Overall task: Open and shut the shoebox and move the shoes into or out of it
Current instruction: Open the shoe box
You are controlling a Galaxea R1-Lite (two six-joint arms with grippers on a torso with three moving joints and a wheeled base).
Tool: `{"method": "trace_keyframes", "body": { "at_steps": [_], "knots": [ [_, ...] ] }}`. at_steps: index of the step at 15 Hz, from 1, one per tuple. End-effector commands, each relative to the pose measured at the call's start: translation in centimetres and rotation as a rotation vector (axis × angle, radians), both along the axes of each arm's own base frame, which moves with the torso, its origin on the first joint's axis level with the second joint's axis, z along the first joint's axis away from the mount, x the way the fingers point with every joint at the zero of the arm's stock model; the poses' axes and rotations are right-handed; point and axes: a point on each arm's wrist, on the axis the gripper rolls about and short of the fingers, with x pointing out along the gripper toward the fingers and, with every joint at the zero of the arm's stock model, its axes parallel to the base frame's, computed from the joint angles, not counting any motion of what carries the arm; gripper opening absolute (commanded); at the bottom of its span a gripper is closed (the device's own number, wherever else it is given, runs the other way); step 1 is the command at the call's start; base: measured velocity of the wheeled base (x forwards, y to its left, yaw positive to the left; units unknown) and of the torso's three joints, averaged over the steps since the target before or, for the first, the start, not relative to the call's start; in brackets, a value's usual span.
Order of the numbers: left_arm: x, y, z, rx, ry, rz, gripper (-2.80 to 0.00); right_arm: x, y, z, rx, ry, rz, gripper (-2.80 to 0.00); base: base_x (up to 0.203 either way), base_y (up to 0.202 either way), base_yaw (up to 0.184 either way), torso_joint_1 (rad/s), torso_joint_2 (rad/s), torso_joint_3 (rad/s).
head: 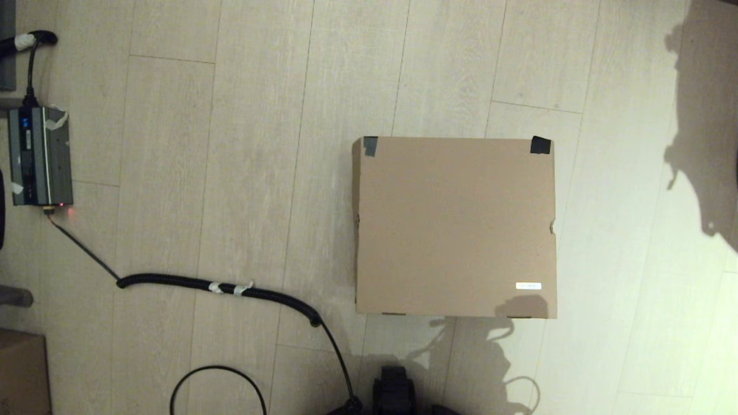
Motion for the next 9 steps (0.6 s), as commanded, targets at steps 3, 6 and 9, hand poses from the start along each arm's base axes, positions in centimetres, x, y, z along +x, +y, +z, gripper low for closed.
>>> {"method": "trace_keyframes", "body": {
  "at_steps": [3, 6, 9],
  "knots": [
    [0.00, 0.00, 0.00, 0.000, 0.000, 0.000, -2.80, 0.01, 0.01, 0.01, -0.013, 0.001, 0.006, -2.80, 0.000, 0.000, 0.000, 0.000, 0.00, 0.000],
    [0.00, 0.00, 0.00, 0.000, 0.000, 0.000, -2.80, -0.02, 0.01, 0.08, -0.006, 0.001, 0.007, -2.80, 0.000, 0.000, 0.000, 0.000, 0.00, 0.000],
    [-0.01, -0.01, 0.03, 0.006, -0.002, -0.005, -2.80, -0.03, 0.01, 0.13, 0.018, -0.004, 0.005, -2.80, 0.000, 0.000, 0.000, 0.000, 0.00, 0.000]
  ]
}}
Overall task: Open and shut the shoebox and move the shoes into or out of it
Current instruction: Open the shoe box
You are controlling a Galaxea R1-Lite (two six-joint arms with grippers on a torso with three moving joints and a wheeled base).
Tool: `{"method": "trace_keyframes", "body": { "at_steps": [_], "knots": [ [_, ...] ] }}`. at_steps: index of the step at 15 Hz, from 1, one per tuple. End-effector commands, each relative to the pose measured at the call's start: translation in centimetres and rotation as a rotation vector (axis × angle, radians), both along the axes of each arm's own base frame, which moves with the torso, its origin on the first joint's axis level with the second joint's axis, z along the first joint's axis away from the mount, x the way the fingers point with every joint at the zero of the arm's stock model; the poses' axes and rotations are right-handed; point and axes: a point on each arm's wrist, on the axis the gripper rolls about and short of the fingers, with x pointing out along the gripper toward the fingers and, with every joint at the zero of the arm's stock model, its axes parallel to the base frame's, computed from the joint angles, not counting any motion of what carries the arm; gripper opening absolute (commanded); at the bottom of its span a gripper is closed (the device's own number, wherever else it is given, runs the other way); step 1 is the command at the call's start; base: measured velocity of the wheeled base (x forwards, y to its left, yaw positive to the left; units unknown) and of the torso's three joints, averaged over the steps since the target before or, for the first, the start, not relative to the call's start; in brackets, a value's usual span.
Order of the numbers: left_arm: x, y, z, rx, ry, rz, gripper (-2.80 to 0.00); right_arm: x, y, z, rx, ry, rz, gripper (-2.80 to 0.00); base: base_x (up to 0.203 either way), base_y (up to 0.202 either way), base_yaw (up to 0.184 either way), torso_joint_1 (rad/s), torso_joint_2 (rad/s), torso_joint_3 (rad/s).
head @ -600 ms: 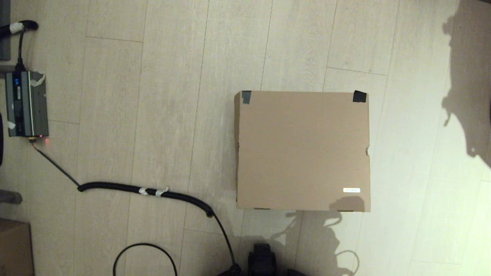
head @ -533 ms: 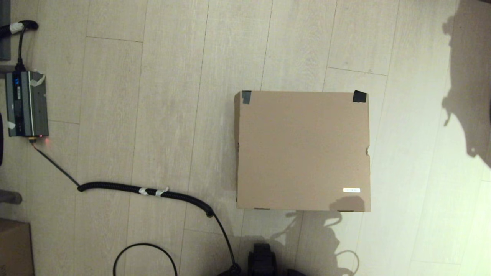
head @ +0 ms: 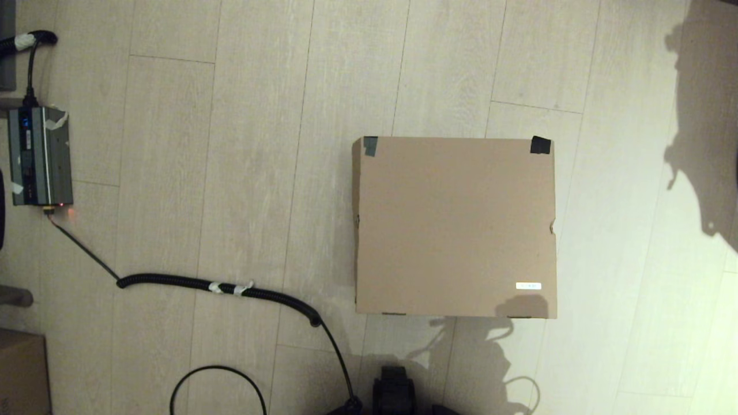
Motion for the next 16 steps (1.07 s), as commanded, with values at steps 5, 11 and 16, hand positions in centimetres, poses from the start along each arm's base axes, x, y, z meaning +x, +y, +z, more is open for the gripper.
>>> {"method": "trace_keyframes", "body": {
  "at_steps": [5, 11, 16],
  "knots": [
    [-0.3, -0.2, 5.8, 0.022, -0.058, -0.118, -2.80, 0.9, 0.2, 7.7, 0.093, 0.029, 0.076, -2.80, 0.000, 0.000, 0.000, 0.000, 0.00, 0.000],
    [10.9, -1.7, 15.6, -0.672, 0.300, -0.397, -2.80, 13.7, 0.5, 9.4, 0.291, 0.524, 0.118, -2.80, 0.000, 0.000, 0.000, 0.000, 0.00, 0.000],
    [21.4, -3.6, 12.1, -0.830, 0.567, -0.531, -2.80, 24.1, 0.6, 9.2, 0.382, 0.600, 0.166, -2.80, 0.000, 0.000, 0.000, 0.000, 0.00, 0.000]
  ]
}}
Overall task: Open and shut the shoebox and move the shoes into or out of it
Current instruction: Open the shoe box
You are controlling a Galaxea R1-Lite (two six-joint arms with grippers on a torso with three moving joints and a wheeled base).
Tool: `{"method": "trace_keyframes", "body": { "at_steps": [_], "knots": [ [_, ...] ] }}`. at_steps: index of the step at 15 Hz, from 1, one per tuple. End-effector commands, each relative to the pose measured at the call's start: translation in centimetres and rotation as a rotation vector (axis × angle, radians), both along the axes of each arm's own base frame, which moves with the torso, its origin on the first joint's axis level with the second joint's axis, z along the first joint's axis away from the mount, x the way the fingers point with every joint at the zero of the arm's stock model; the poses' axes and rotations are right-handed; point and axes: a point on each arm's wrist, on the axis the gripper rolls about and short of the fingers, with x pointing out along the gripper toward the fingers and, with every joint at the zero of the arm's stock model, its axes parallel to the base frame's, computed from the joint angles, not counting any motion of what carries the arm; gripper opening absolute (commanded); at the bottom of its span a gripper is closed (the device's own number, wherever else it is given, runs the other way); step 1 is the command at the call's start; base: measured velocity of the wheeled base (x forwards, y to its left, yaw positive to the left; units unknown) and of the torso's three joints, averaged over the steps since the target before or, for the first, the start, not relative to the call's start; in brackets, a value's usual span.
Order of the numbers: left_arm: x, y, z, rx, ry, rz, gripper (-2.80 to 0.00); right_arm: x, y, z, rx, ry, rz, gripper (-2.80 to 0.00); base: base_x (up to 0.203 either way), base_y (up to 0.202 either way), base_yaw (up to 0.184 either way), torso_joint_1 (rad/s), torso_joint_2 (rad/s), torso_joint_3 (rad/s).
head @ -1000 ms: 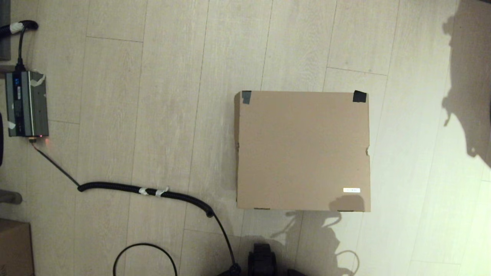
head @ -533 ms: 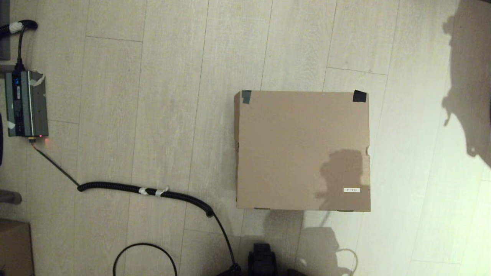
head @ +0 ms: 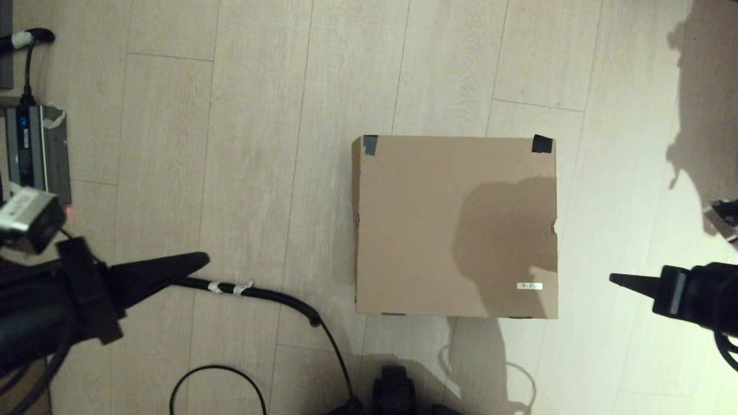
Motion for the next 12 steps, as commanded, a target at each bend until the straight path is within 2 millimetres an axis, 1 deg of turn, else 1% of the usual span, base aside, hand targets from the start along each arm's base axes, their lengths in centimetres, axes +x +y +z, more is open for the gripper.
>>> {"method": "trace_keyframes", "body": {
  "at_steps": [1, 2, 4, 6, 7, 8, 9, 11, 12],
  "knots": [
    [4.8, -0.7, -3.5, -0.011, 0.178, -0.077, -2.80, 4.3, -0.2, -2.4, -0.008, 0.115, 0.042, -2.80, 0.000, 0.000, 0.000, 0.000, 0.00, 0.000],
    [6.1, -0.9, -4.3, -0.024, 0.203, -0.114, -2.80, 5.3, -0.7, -2.9, -0.038, 0.113, 0.100, -2.80, 0.000, 0.000, 0.000, 0.000, 0.00, 0.000],
    [8.6, -1.1, -6.0, -0.038, 0.261, -0.152, -2.80, 7.1, -1.6, -4.4, -0.046, 0.157, 0.125, -2.80, 0.000, 0.000, 0.000, 0.000, 0.00, 0.000],
    [10.9, -1.3, -7.3, -0.050, 0.299, -0.186, -2.80, 8.6, -3.7, -5.6, -0.030, 0.164, 0.087, -2.80, 0.000, 0.000, 0.000, 0.000, 0.00, 0.000],
    [11.8, -1.5, -7.6, -0.056, 0.303, -0.206, -2.80, 9.1, -5.0, -5.8, -0.017, 0.145, 0.067, -2.80, 0.000, 0.000, 0.000, 0.000, 0.00, 0.000],
    [12.3, -1.6, -7.7, -0.060, 0.306, -0.223, -2.80, 9.6, -6.0, -6.1, -0.002, 0.138, 0.058, -2.80, 0.000, 0.000, 0.000, 0.000, 0.00, 0.000],
    [12.6, -2.0, -8.0, -0.059, 0.314, -0.237, -2.80, 10.0, -6.4, -6.7, 0.009, 0.145, 0.062, -2.80, 0.000, 0.000, 0.000, 0.000, 0.00, 0.000],
    [12.9, -2.9, -8.3, -0.052, 0.323, -0.266, -2.80, 10.5, -6.5, -7.6, 0.030, 0.160, 0.103, -2.80, 0.000, 0.000, 0.000, 0.000, 0.00, 0.000],
    [12.9, -3.1, -8.4, -0.050, 0.324, -0.272, -2.80, 10.7, -6.3, -7.7, 0.044, 0.160, 0.126, -2.80, 0.000, 0.000, 0.000, 0.000, 0.00, 0.000]
  ]
}}
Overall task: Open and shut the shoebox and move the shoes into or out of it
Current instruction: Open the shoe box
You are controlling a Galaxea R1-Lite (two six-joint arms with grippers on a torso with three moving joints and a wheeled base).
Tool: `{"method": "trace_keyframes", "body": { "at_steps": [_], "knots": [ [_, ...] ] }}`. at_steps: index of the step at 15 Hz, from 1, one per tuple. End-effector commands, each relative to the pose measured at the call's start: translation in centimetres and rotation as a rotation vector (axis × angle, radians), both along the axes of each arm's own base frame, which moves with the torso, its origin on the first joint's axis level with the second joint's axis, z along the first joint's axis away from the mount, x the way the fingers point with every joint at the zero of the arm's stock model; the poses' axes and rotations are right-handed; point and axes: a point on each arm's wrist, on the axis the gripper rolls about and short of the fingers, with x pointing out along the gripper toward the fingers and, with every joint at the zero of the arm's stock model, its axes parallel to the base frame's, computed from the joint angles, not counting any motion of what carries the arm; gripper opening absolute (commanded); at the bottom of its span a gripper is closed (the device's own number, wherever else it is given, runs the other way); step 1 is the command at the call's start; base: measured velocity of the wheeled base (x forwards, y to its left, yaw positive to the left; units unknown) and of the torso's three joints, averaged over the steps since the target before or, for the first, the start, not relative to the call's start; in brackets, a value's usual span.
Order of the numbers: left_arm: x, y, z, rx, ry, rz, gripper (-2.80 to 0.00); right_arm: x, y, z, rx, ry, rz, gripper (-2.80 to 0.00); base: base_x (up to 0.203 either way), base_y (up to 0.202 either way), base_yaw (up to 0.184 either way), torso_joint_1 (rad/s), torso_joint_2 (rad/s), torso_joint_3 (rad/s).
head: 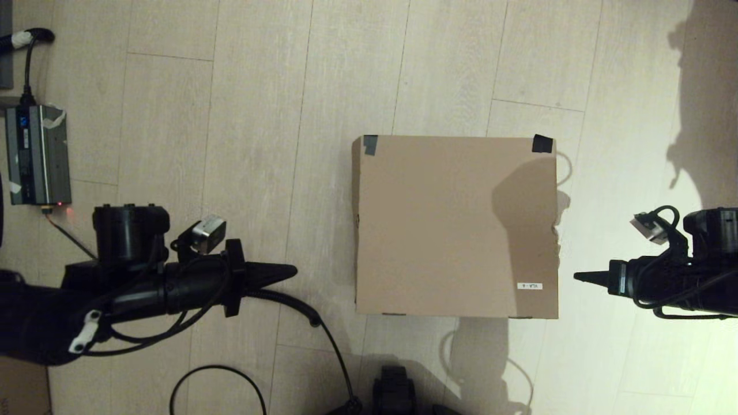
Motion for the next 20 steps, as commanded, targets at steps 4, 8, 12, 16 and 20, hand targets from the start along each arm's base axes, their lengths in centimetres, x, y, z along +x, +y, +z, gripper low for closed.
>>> {"method": "trace_keyframes", "body": {
  "at_steps": [4, 8, 12, 16, 20],
  "knots": [
    [-0.2, -0.4, -0.4, 0.001, 0.017, -0.014, -2.80, 1.2, 0.2, -2.3, 0.036, 0.049, 0.037, -2.80, 0.000, 0.000, 0.000, 0.000, 0.00, 0.000],
    [-1.8, -0.1, 0.4, -0.002, -0.006, -0.013, -2.80, 3.5, 0.9, -4.6, 0.032, -0.003, 0.067, -2.80, 0.000, 0.000, 0.000, 0.000, 0.00, 0.000],
    [-3.1, 0.1, 1.1, -0.006, -0.030, -0.011, -2.80, 3.7, 2.5, -3.4, 0.044, -0.029, 0.102, -2.80, 0.000, 0.000, 0.000, 0.000, 0.00, 0.000],
    [-3.4, 0.2, 0.8, -0.005, -0.020, -0.013, -2.80, 2.1, 2.8, -1.5, 0.072, -0.017, 0.134, -2.80, 0.000, 0.000, 0.000, 0.000, 0.00, 0.000],
    [-3.5, 0.2, 0.8, -0.004, -0.020, -0.010, -2.80, 1.1, 3.1, -0.3, 0.136, 0.002, 0.207, -2.80, 0.000, 0.000, 0.000, 0.000, 0.00, 0.000]
  ]
}}
